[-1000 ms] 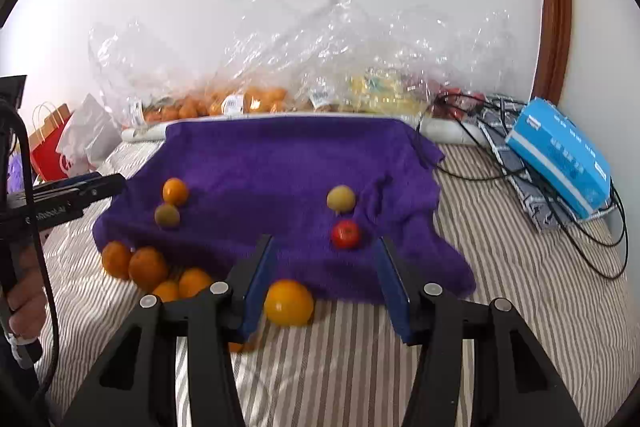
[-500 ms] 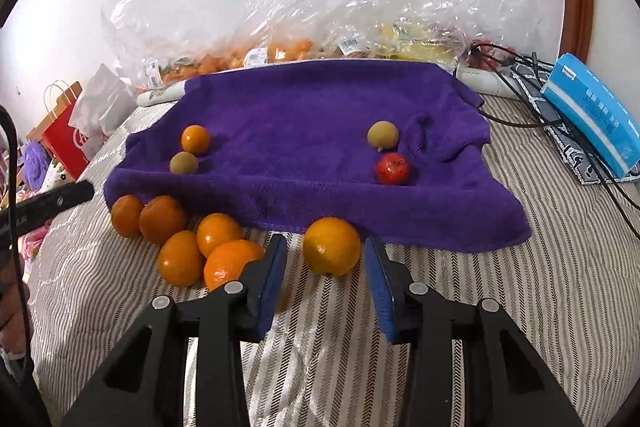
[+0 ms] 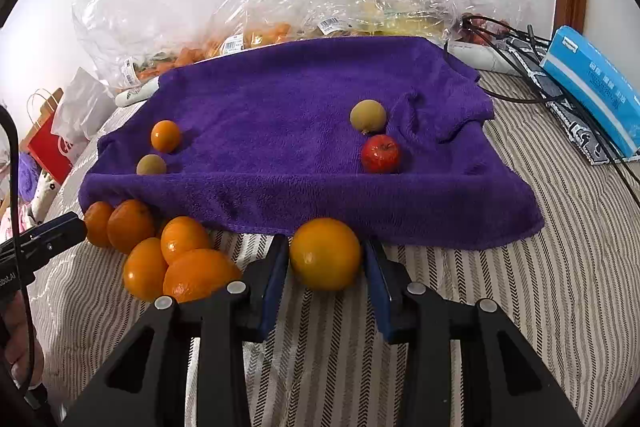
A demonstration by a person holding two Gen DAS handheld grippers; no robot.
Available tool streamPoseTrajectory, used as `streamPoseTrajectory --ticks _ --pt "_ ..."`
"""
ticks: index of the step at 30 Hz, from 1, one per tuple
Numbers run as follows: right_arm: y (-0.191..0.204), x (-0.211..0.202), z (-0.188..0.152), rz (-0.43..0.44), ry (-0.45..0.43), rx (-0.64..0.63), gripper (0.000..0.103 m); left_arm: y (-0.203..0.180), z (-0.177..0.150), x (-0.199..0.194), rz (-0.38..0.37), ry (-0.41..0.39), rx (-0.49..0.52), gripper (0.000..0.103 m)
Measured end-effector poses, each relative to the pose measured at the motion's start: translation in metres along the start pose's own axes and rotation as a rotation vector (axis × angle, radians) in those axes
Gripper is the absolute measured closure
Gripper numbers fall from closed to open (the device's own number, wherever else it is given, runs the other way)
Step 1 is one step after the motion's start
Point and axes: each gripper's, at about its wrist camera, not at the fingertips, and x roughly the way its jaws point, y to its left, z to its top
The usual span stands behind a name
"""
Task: Organize fruits
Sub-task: 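Close the right tool on a large orange while the left tool approaches the oranges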
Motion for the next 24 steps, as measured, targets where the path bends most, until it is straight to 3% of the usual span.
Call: streamPoseTrajectory --ticks 6,13,16,19,24 --pt "-0.003 0.001 0.001 0.015 -0.004 0.013 0.063 -0.009 -0.003 0.005 -0.002 0.006 0.033 0.049" --pt "-0.012 0.000 0.001 0.053 -0.016 0.080 0.065 0.004 -0.002 0.006 -0.017 0.020 -0.040 0.049" --pt "-0.009 0.000 0.002 0.023 -0.010 0.055 0.068 0.007 -0.001 0.005 -0.038 0.014 -0.065 0.050" --pt "-0.003 0.000 0.002 -0.002 -0.004 0.023 0.069 0.009 0.000 0.003 -0.011 -0.008 -0.072 0.049" --pt "-0.006 0.000 0.002 0.013 0.000 0.037 0.069 0.009 0.002 0.003 -0.031 0.005 -0.066 0.049"
